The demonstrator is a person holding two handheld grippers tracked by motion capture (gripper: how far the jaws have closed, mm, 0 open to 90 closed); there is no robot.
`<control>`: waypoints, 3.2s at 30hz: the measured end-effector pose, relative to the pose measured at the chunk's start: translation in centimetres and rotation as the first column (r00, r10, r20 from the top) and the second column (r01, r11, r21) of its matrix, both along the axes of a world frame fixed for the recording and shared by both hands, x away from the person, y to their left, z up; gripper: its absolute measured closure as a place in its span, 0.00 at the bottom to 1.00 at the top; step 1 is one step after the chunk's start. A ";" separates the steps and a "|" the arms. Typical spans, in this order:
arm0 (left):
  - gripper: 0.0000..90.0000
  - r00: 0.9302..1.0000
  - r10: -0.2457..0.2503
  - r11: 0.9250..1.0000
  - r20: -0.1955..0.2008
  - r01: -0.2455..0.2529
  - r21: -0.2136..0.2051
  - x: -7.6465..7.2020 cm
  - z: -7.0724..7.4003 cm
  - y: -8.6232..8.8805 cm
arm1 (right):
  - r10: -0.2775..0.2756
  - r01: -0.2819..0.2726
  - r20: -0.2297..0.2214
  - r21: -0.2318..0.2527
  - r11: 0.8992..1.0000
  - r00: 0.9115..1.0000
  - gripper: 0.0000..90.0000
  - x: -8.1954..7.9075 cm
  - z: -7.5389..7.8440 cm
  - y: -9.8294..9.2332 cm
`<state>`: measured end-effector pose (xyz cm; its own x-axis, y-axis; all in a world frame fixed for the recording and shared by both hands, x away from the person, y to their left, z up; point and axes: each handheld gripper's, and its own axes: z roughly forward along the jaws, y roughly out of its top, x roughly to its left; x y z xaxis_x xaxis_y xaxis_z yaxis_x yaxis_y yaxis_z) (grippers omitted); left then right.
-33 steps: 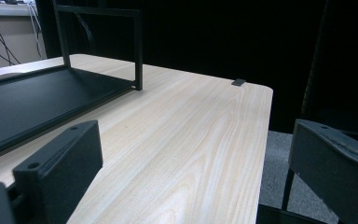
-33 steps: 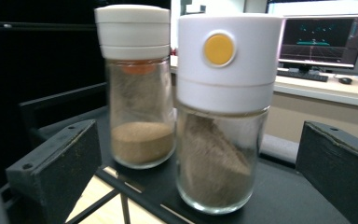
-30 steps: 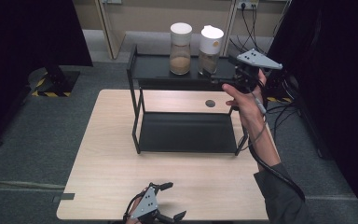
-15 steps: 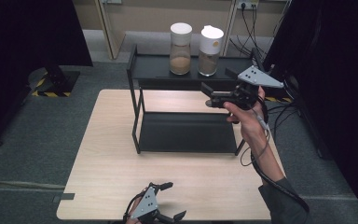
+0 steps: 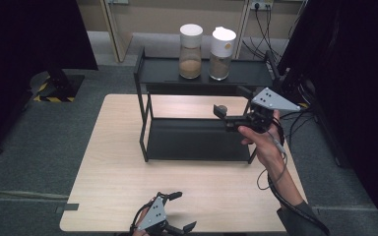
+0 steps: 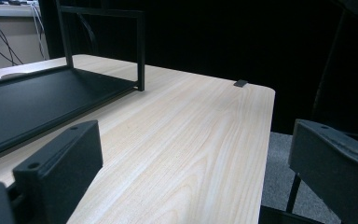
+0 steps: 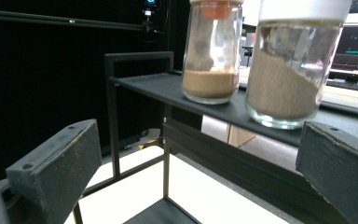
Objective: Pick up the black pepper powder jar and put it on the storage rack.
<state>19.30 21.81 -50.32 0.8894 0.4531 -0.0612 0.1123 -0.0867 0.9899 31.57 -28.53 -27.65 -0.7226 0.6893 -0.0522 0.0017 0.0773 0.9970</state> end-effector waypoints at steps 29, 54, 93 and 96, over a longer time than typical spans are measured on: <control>0.03 1.000 0.013 1.000 0.000 -0.013 0.004 0.0 0.0 0.0 | 0.059 -0.059 -0.003 -0.004 0.998 0.998 0.01 -4.6 -6.8 -1.6; 0.03 1.000 0.024 1.000 0.001 -0.024 -0.004 -0.1 -0.1 0.1 | 0.103 -0.104 -0.031 -0.038 0.994 0.994 0.01 -8.7 -10.8 -2.5; 0.03 0.999 0.040 0.999 0.013 -0.040 -0.012 -0.2 -0.1 0.3 | 0.159 -0.165 -0.120 -0.038 0.986 0.980 0.01 -12.1 -16.2 -1.9; 0.03 0.999 0.043 0.999 0.016 -0.043 -0.013 -0.3 -0.1 0.4 | 0.157 -0.163 -0.126 -0.037 0.986 0.980 0.01 -12.3 -16.5 -2.0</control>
